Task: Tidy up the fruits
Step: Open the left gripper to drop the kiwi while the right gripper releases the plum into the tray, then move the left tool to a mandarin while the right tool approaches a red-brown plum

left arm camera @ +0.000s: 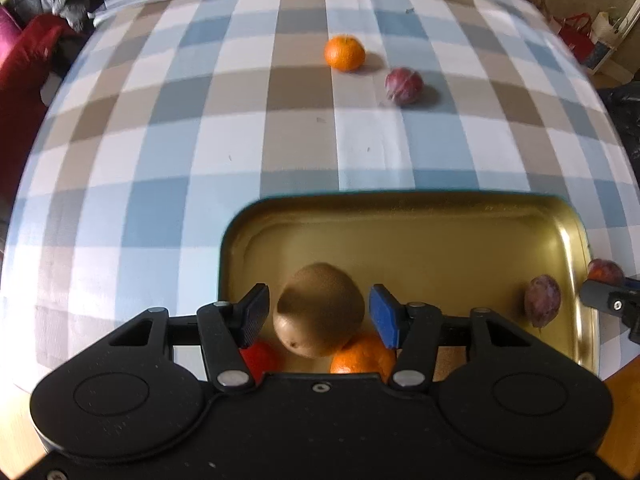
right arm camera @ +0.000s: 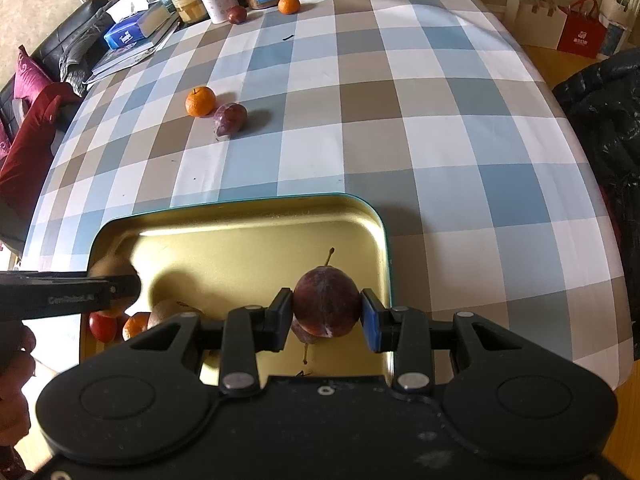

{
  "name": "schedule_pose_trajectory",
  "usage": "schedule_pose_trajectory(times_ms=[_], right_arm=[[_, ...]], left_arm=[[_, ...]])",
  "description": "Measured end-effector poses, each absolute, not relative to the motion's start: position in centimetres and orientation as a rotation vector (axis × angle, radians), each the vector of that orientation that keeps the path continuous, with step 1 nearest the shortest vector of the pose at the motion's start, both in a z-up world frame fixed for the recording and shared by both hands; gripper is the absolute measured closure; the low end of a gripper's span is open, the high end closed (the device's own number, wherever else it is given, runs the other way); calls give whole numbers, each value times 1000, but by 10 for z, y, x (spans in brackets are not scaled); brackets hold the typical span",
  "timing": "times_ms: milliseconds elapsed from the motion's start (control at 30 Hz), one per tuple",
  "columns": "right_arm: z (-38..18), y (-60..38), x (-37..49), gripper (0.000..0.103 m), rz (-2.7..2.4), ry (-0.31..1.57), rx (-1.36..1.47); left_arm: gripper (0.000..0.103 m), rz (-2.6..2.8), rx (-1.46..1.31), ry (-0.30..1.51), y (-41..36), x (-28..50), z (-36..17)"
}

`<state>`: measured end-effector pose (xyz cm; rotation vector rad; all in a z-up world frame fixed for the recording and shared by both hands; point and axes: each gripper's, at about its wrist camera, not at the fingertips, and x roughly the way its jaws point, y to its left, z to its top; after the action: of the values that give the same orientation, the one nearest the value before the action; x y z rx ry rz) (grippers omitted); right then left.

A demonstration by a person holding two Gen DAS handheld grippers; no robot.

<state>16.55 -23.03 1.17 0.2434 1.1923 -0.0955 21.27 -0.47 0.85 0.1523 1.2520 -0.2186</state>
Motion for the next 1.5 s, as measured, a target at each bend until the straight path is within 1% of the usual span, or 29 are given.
schedule_pose_trajectory(times_ms=[200,467,867,1500], right_arm=[[14,-232,166,64,-88,1193,263],[18,-231,166,64,-79,1184,261],[7,-230,178,64,-83,1223,264],[-6,-222,237,64,-90,1266,297]], left_arm=[[42,-225,170,1211,-7,209,23],[42,-228,180,1241,-11,209,15],[42,-210,167,1258,-3,221,12],[42,-160,201,1205,0,265,5]])
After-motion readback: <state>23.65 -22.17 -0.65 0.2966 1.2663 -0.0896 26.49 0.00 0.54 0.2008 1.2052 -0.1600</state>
